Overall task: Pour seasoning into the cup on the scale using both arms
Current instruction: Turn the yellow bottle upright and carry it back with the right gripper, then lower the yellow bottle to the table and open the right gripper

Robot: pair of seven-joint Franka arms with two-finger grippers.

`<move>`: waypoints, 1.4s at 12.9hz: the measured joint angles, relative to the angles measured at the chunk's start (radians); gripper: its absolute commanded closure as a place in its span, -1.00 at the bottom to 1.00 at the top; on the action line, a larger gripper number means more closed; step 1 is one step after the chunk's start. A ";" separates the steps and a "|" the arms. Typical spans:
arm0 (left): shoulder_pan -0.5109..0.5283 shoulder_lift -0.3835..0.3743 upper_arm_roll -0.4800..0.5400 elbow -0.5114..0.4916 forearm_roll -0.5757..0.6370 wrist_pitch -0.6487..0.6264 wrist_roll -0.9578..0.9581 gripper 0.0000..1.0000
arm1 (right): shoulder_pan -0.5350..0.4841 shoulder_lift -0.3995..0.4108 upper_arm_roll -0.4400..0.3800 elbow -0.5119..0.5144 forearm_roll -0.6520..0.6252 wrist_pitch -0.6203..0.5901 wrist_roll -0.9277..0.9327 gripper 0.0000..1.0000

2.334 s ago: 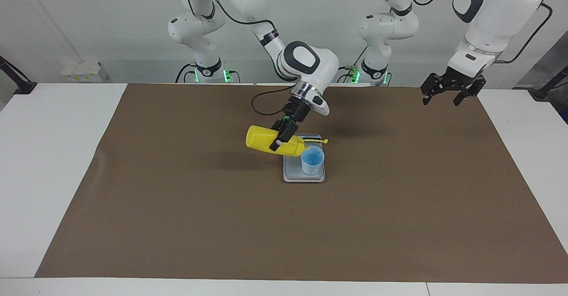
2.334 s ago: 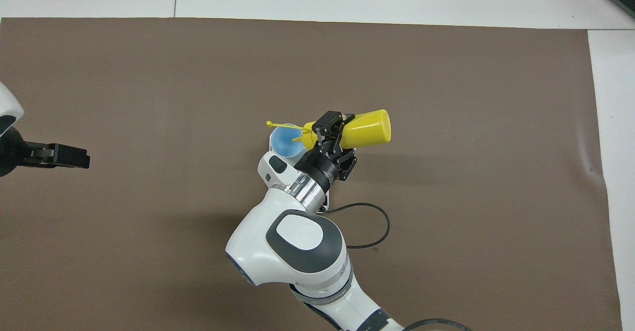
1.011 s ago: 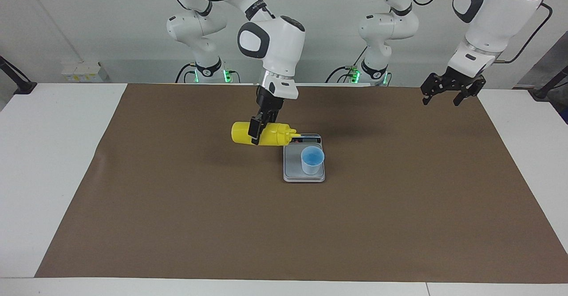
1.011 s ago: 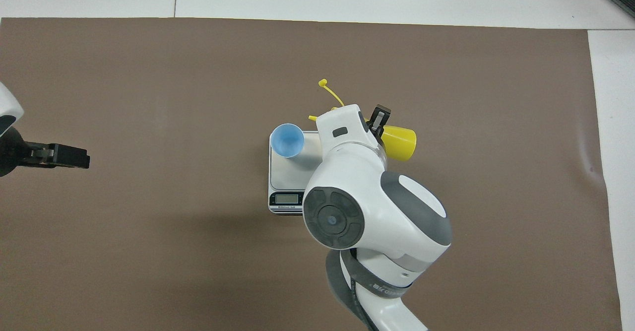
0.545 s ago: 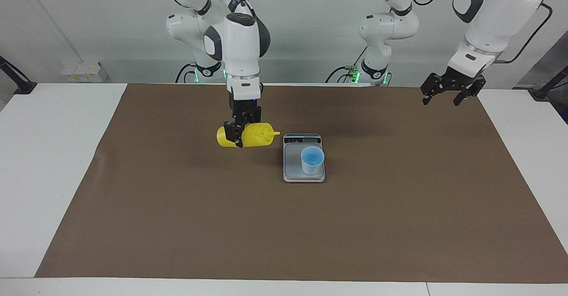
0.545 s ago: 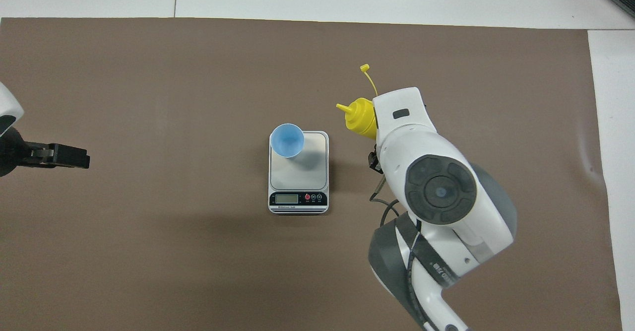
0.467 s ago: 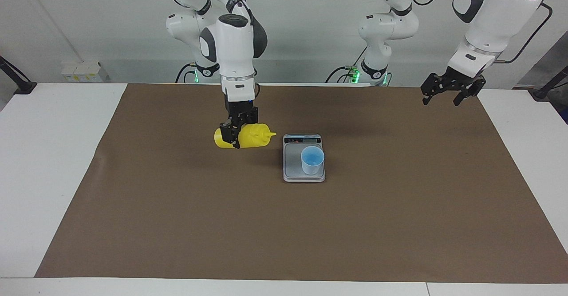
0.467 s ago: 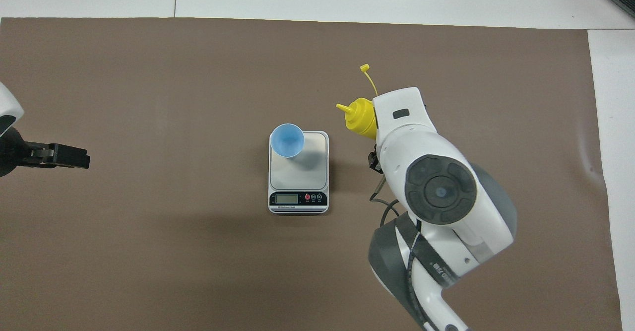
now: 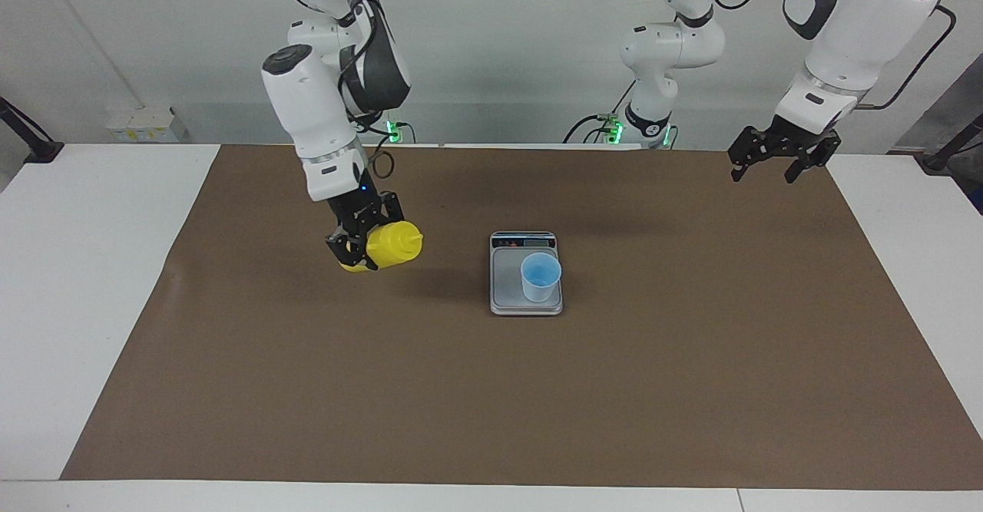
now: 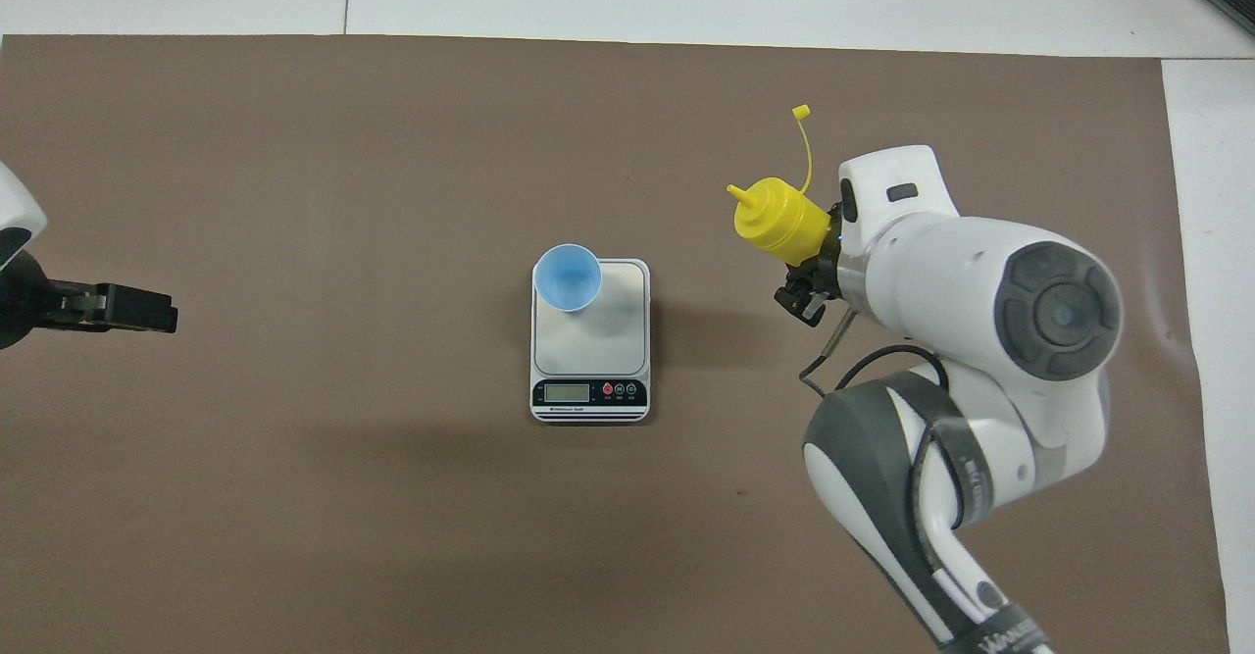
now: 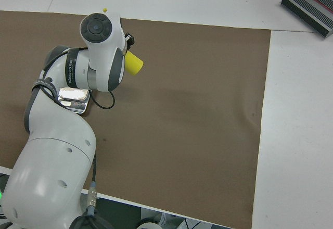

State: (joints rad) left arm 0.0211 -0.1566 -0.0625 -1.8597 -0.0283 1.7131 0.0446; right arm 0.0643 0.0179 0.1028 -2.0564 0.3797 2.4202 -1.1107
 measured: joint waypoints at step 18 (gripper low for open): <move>0.000 0.000 0.000 0.000 0.000 0.000 0.000 -1.00 | -0.345 0.137 -0.001 -0.215 0.918 -0.184 -1.076 -0.12</move>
State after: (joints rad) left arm 0.0211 -0.1566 -0.0625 -1.8597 -0.0283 1.7131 0.0446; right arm -0.2811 0.1544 0.1017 -2.2715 1.2976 2.2363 -2.1867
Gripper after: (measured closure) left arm 0.000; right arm 0.471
